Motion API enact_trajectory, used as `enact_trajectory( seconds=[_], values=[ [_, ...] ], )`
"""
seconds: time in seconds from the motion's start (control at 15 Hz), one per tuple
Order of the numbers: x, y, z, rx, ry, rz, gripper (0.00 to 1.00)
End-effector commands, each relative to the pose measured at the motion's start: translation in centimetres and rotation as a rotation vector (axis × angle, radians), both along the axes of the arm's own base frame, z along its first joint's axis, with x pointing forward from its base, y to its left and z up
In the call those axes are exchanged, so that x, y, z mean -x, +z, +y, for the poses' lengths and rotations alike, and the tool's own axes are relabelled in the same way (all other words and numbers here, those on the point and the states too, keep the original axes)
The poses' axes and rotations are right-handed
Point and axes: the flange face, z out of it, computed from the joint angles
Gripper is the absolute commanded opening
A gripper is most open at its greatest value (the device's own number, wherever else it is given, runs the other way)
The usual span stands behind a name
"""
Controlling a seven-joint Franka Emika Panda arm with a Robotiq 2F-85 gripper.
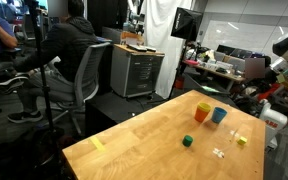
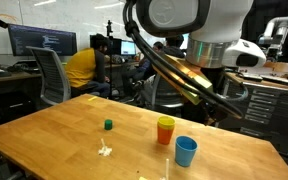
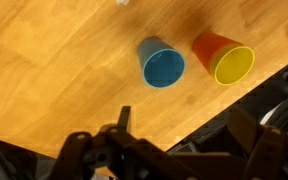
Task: Stack the cups into the orange cup
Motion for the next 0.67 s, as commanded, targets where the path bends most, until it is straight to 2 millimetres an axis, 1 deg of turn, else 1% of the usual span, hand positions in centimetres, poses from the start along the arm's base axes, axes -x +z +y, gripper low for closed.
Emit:
enact_trajectory(
  seconds=[0.0, 0.27, 0.4, 0.6],
  values=[
    [-0.5, 0.8, -0.1, 0.016, -0.016, -0.018, 1.00],
    [-1.3, 1.3, -0.8, 0.031, -0.050, 0.043, 1.00],
    [-1.7, 0.9, -1.3, 0.028, -0.072, 0.076, 1.00],
    [-2.5, -0.1, -2.2, 0.014, -0.109, 0.111, 1.00]
  ],
)
